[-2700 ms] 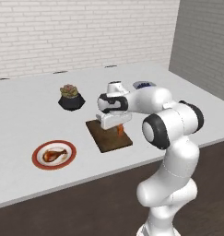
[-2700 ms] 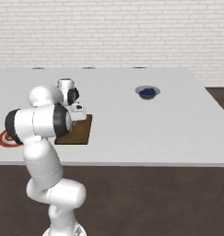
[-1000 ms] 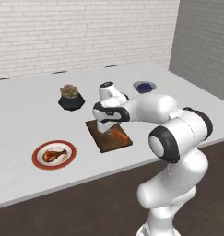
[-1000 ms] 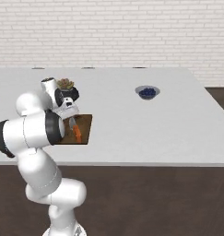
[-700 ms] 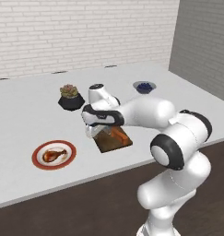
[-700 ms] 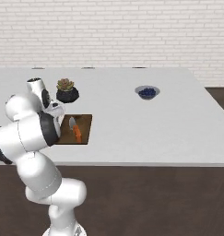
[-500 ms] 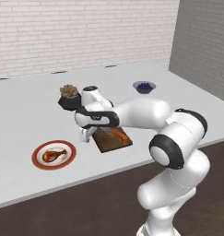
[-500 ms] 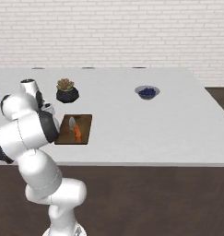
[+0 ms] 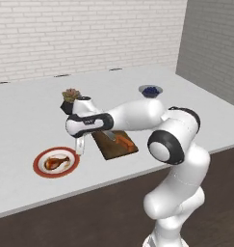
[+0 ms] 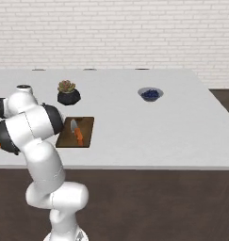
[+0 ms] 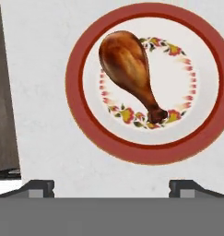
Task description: Pick up the knife from the drawer and place it on the cutting board. Then place the meat from the plate to the cutting board.
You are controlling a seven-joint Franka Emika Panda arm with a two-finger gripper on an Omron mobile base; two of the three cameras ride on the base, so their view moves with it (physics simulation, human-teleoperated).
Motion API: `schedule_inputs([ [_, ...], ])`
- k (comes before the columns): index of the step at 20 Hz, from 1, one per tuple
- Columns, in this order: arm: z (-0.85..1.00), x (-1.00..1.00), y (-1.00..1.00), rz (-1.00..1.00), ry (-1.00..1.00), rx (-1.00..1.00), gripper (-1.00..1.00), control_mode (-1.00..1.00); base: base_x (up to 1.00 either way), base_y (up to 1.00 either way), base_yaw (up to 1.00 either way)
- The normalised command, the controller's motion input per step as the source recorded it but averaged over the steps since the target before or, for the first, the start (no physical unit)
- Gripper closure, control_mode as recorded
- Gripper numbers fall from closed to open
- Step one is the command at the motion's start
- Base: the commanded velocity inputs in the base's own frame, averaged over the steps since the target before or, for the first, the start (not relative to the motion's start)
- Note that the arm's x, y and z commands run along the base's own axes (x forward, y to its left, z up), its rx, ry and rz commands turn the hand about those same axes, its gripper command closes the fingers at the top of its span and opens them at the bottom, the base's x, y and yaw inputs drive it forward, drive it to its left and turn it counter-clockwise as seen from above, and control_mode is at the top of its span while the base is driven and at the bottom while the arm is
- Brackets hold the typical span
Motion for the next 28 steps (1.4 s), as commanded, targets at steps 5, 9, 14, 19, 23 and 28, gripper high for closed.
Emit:
schedule_inputs([
  [5,-0.42,0.08,0.46,0.09,-0.03,-0.01,-1.00,-1.00,0.00,0.00,0.00],
  [9,-0.18,0.22,0.37,0.00,-0.02,0.00,-1.00,-1.00,0.00,0.00,0.00],
  [14,-0.25,0.33,0.38,0.00,0.00,0.00,-1.00,-1.00,0.00,0.00,0.00],
  [19,-0.31,0.13,0.38,0.00,0.00,-0.01,-1.00,-1.00,0.00,0.00,0.00],
  [23,-0.34,0.11,0.32,0.00,0.00,-0.03,-1.00,-1.00,0.00,0.00,0.00],
  [28,-0.37,0.02,0.18,0.02,0.00,-0.02,-1.00,-1.00,0.00,0.00,0.00],
])
